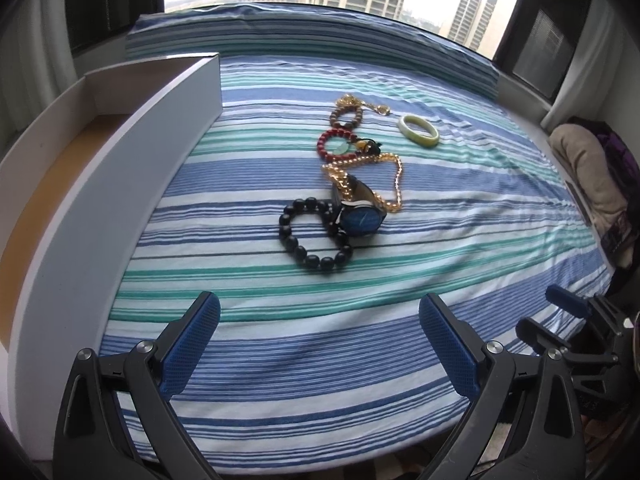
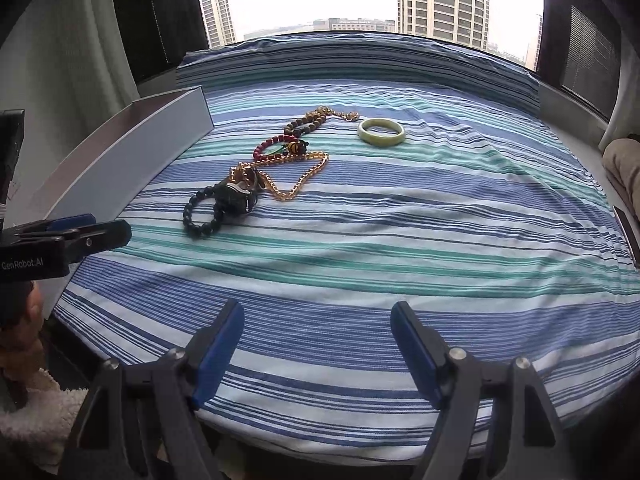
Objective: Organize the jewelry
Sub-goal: 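Grasp the gold bead necklace with the left tool and lift it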
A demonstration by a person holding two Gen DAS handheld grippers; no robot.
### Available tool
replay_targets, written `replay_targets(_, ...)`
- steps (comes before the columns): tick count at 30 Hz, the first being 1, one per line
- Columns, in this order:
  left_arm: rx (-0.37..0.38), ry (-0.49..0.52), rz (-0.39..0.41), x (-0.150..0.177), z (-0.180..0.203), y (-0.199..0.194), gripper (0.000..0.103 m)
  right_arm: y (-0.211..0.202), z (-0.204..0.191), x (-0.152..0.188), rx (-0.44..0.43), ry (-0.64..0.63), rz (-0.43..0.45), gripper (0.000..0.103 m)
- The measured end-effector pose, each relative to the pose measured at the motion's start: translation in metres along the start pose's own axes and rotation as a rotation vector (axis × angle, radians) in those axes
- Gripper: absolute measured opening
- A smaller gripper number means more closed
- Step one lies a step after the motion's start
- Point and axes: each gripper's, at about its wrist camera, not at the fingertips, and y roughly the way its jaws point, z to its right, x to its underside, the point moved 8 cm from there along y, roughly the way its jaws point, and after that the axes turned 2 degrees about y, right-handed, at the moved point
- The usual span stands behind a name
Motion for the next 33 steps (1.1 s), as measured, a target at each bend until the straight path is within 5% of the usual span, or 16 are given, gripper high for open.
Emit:
replay_targets(9,0.181,-0.039,-0.099,-0.082,-0.001,0.060,0.094,0.006,0.008,0.000,-0.006,0.026,-0.010,0.077)
replay_targets(13,0.227,-0.077,-0.245,-0.104,-0.003,0.121,0.071,0.004,0.013,0.000,-0.006,0.040,-0.004,0.077)
replay_targets(16,0.195,-0.102,-0.327,-0.105,-0.009,0.154,0.053,0.001,0.018,0.000,-0.002,0.049,0.002,0.077)
replay_targets(20,0.179,-0.100,-0.384,-0.097,-0.006,0.172,0.049,0.002,0.024,0.003,0.000,0.060,-0.004,0.077)
replay_targets(24,0.174,-0.094,-0.384,-0.100,0.000,0.174,0.045,0.005,0.032,0.004,0.003,0.079,-0.011,0.077)
replay_targets(26,0.208,-0.103,-0.405,-0.099,0.005,0.175,0.010,0.005,0.034,0.004,0.006,0.084,-0.008,0.077)
replay_targets(27,0.217,-0.105,-0.409,-0.099,0.007,0.176,0.006,0.005,0.036,0.004,0.009,0.085,-0.005,0.077)
replay_targets(33,0.253,-0.134,-0.293,-0.118,0.007,0.144,0.005,0.002,0.044,0.004,0.026,0.100,0.006,0.077)
